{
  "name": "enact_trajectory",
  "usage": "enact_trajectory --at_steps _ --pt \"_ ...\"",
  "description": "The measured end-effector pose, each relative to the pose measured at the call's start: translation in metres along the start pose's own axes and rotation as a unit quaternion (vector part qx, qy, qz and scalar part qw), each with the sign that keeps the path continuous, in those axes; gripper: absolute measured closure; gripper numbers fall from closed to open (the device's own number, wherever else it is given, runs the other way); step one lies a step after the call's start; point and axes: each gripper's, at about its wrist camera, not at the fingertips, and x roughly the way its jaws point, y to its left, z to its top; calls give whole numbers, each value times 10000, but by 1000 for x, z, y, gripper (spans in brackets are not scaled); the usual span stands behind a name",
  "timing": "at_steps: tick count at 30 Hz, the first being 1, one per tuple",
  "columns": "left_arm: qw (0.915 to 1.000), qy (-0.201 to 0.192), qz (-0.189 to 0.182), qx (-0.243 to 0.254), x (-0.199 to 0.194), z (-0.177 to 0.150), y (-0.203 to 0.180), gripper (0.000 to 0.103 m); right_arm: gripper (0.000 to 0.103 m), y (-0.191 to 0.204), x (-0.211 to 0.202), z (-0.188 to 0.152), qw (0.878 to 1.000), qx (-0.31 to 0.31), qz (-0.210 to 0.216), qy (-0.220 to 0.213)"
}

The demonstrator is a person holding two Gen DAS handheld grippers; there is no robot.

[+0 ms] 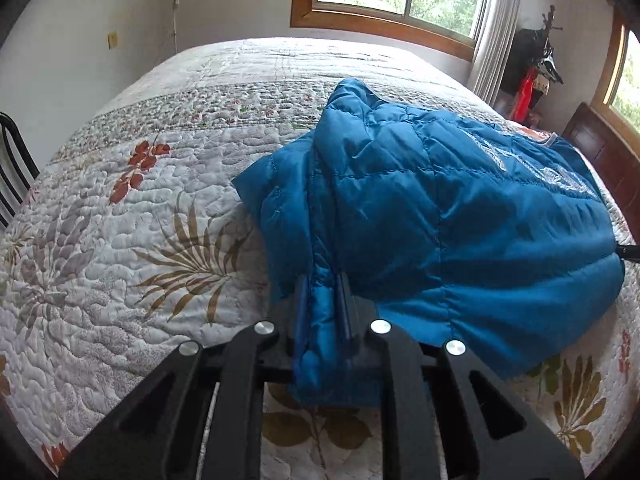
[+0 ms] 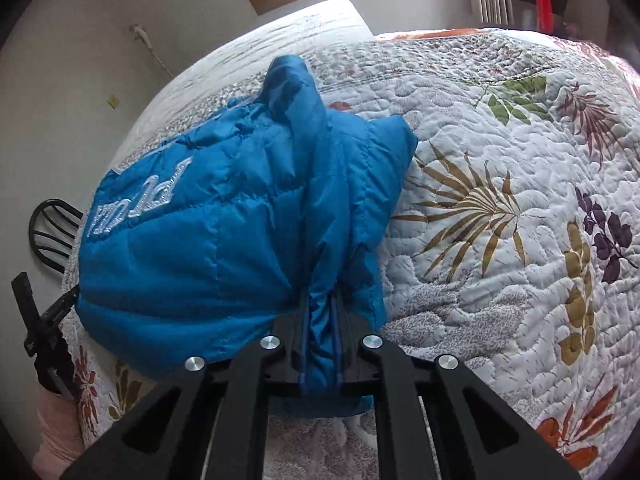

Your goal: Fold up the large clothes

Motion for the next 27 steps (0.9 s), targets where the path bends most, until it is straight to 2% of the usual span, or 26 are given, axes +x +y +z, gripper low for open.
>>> enact_trajectory --at_steps 2,4,5,7,9,11,13,15,18,22,24,27 --pt "9999 1 92 66 -2 1 -3 89 92 2 -4 2 9999 27 -76 -69" --pt "9999 0 75 -122 -10 5 2 88 87 1 -17 1 9991 201 -243 -269" --pt "9996 -41 49 -268 -19 7 4 88 81 4 -28 -1 9979 250 -392 -445" --pt "9986 -373 0 -373 -45 11 1 89 80 20 -56 -6 9924 88 -781 -943" --pt "9971 -713 -83 -250 -70 15 -16 81 80 48 -75 -11 9900 -210 -708 -1198" --pt "9959 -783 -445 -79 -84 19 -43 80 80 82 -77 -15 9913 -542 -329 -1151" --pt "9950 -662 -737 102 -83 23 -73 80 81 115 -67 -16 9910 -829 -116 -1047" --pt "9952 -579 -742 269 -73 21 -101 80 82 141 -51 -18 9889 -1098 -131 -989" --pt "9957 -317 -782 376 -48 13 -125 79 83 165 -28 -22 9861 -1389 145 -898" --pt "9963 -73 -676 533 -16 -1 -127 79 83 177 9 -36 9829 -1731 -315 -548" --pt "9955 1 -802 507 -6 -6 -122 79 83 172 29 -40 9846 -1677 -348 -337" --pt "9958 -8 -781 485 0 -13 -122 79 83 168 39 -44 9856 -1624 -371 -304"
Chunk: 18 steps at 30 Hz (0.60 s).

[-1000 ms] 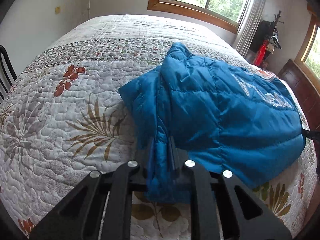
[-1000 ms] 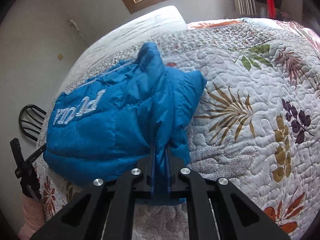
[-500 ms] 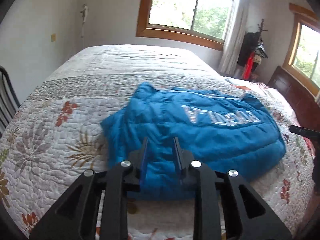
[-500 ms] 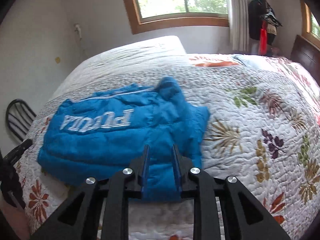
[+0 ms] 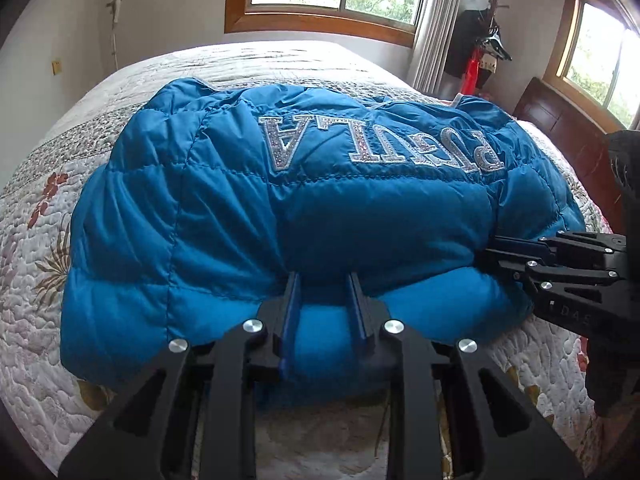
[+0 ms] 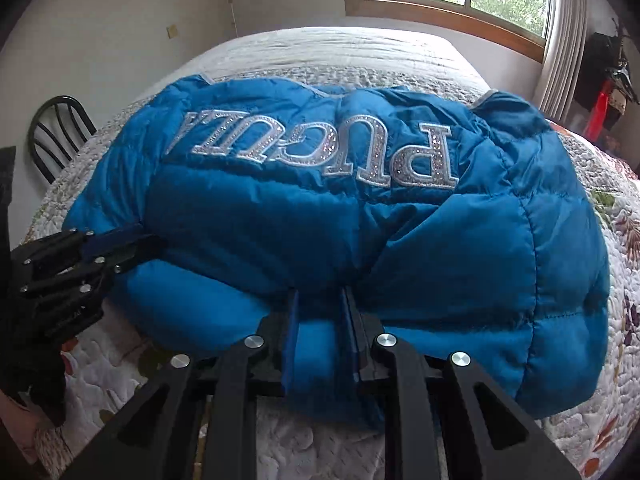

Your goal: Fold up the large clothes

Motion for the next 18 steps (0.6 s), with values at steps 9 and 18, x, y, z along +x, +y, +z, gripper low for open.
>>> enact_trajectory --at_steps 9,18 --pt "9988 45 -233 -434 -25 13 12 68 71 -22 -47 8 9964 370 565 -505" --pt "9929 -245 437 -1078 -71 35 113 21 19 -144 -102 18 9750 1782 613 -1180"
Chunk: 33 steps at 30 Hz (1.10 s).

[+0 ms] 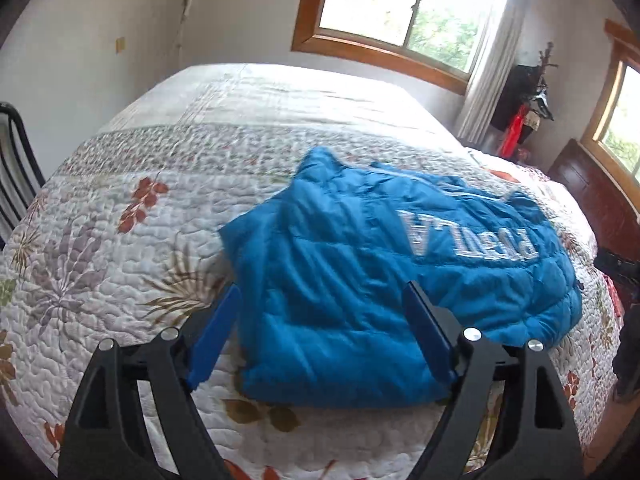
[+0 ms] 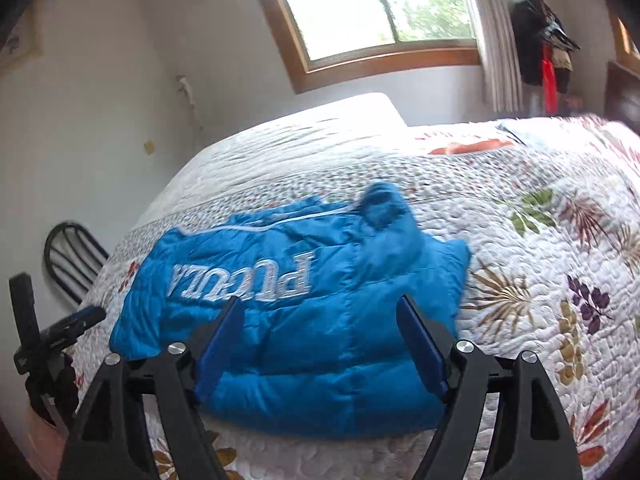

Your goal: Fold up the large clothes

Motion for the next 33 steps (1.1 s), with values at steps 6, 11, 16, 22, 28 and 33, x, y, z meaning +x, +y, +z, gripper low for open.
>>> enact_trajectory --at_steps 6,11,16,22,28,33 --pt "9905 680 -437 -1109 46 8 73 21 19 -73 46 8 9910 1100 445 614" --pt "9795 901 -1135 -1400 73 6 81 16 18 -92 77 7 9826 1401 816 908" --pt "9732 1001 -1518 -1405 94 13 77 14 16 -97 107 4 9773 1482 963 1166" --pt "9697 1175 -1722 -1274 119 27 55 19 12 -79 125 13 9822 1018 952 1256" --pt "9692 1090 -1806 -1273 115 31 36 70 51 -75 123 9 9782 1122 1195 1274" --pt "9770 693 -1634 -1182 88 36 25 85 78 -64 96 13 9805 1076 1259 1060"
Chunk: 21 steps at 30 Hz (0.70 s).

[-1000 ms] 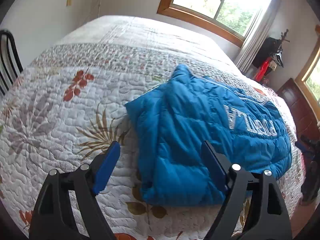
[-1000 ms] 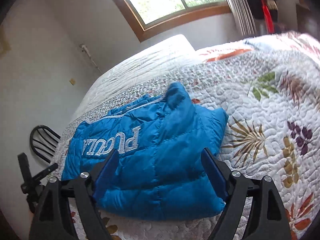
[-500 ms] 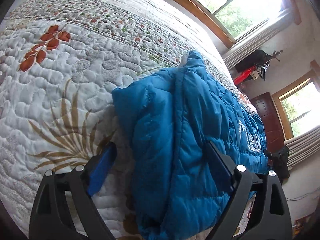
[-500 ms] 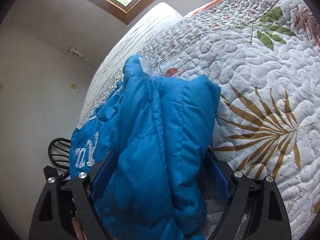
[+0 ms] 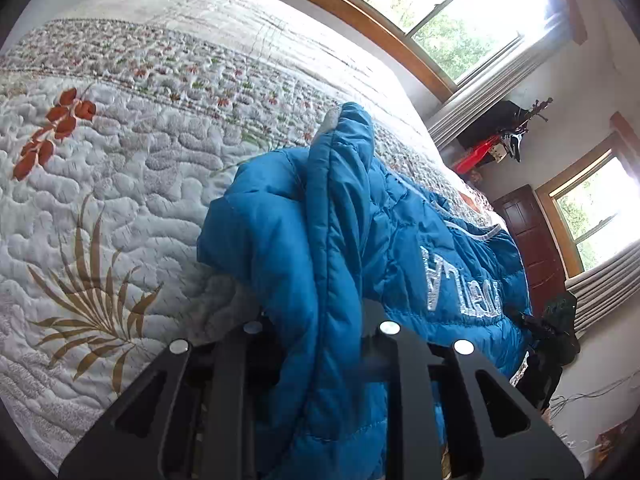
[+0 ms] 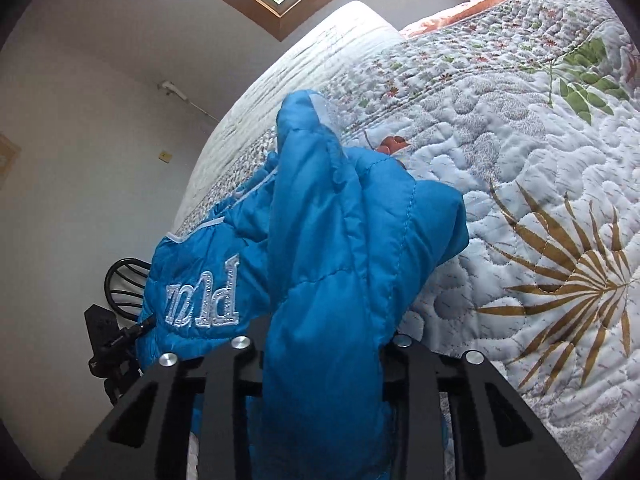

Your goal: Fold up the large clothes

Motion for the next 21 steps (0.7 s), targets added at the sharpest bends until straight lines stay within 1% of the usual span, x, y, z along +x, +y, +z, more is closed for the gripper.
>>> enact_trajectory --at_steps 5,10,13,16,18,21 --pt "9989 -308 -127 336 -43 -5 -23 87 82 40 -35 -10 9989 -381 109 -231" --pt "9950 -697 -264 669 -114 -25 -40 87 83 90 -79 -33 9943 -854 398 -491" --pt "9921 -914 -290 812 -162 -42 -45 87 83 119 -102 -56 9910 -1073 593 -538" --pt "9886 -1120 -289 963 -207 -67 -44 87 83 141 -122 -86 9863 -1356 718 -609" --pt "9873 -1200 -243 1008 -229 -86 -41 87 83 152 -129 -106 9840 -1477 790 -607" --pt "9879 -1182 -146 997 -247 -109 -31 87 83 160 -131 -133 9820 -1618 808 -546"
